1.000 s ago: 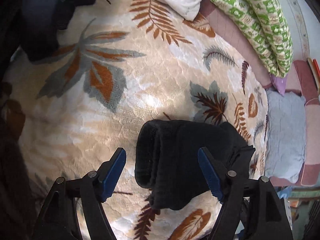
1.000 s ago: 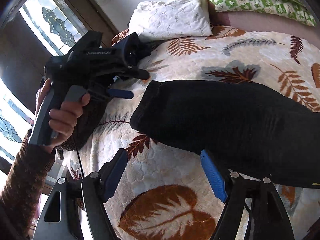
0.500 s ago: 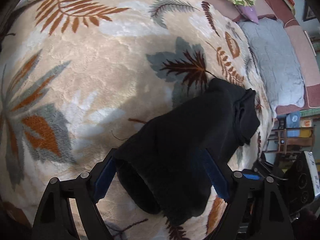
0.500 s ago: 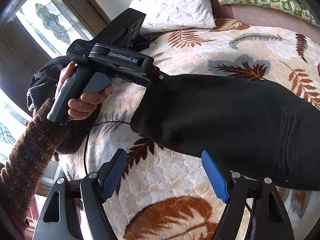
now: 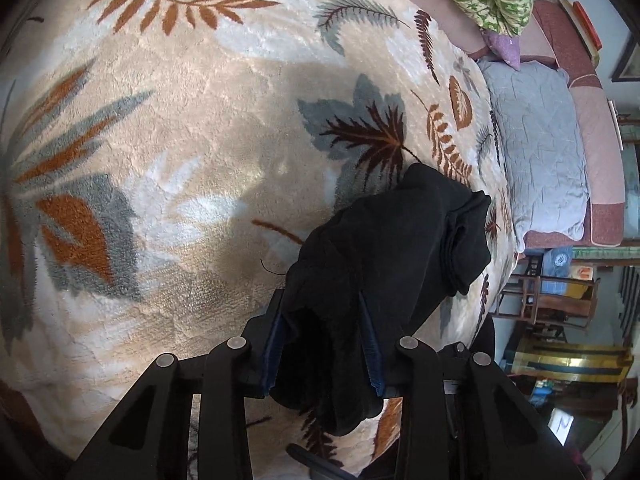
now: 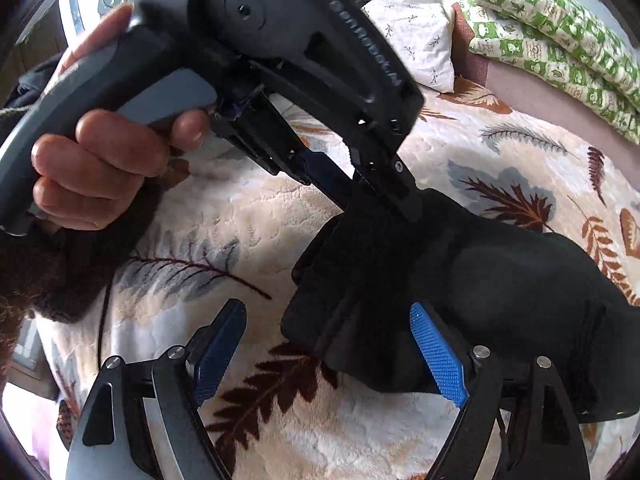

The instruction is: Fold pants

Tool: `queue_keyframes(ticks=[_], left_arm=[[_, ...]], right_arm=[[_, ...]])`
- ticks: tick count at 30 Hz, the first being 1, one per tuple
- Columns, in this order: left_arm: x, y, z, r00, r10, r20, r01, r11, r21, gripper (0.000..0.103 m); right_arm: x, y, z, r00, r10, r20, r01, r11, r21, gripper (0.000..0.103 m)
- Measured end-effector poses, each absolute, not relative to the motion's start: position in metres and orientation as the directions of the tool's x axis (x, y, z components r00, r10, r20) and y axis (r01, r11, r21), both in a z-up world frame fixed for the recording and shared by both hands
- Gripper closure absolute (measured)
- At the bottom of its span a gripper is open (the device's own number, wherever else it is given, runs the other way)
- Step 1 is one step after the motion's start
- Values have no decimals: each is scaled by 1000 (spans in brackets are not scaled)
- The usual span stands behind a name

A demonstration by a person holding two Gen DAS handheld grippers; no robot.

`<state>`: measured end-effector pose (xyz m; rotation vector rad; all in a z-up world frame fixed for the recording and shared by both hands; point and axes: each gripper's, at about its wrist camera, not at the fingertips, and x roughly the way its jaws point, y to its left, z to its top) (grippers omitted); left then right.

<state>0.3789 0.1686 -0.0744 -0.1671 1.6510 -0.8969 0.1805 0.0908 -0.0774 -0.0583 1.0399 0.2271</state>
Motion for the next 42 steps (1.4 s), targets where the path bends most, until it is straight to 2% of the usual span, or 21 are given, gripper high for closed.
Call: queue_keyframes(ticks=[3, 6, 7, 9, 11, 12, 16, 22, 27, 31, 36, 42], left_arm=[[382, 169, -84, -316, -566, -762, 314, 695, -647, 70], [385, 171, -91, -329, -579, -746, 285, 692, -663, 70], [386, 172, -93, -329, -583, -743, 278, 692, -666, 70], [386, 173, -95, -322, -593, -738, 265, 692, -671, 75], [385, 177, -96, -308, -617, -724, 241, 686, -687, 79], [383, 179, -96, -309, -641, -703, 218, 672, -708, 81], [374, 190, -95, -294, -736, -610, 147, 596, -790, 84], [359, 189, -97, -279, -833, -479, 32, 490, -871, 84], [344, 159, -84, -267, -854, -447, 12, 461, -888, 84], [330, 116, -67, -282, -841, -461, 34, 472, -881, 84], [308, 24, -49, -321, -803, -501, 78, 505, -859, 84], [278, -113, -57, -367, -690, -623, 159, 614, -773, 83]], right_arm=[[190, 104, -86, 508, 74, -858, -197, 980, -32, 17], [201, 102, -95, 517, 35, -855, -192, 979, -76, 23], [204, 96, -97, 511, 45, -858, -186, 981, -59, 30], [206, 87, -95, 512, 80, -855, -201, 979, -29, 35], [206, 85, -89, 518, 102, -849, -233, 972, -25, 57], [204, 85, -85, 521, 112, -846, -245, 969, -23, 62], [199, 75, -74, 529, 145, -836, -262, 965, 2, 67], [186, 50, -51, 549, 197, -813, -247, 967, 67, 68], [174, 17, -31, 581, 214, -786, -219, 970, 102, 68], [159, -20, -14, 609, 229, -759, -185, 972, 145, 68], [140, -94, -3, 636, 251, -730, -93, 964, 251, 68], [115, -212, -27, 647, 287, -706, 82, 895, 439, 65]])
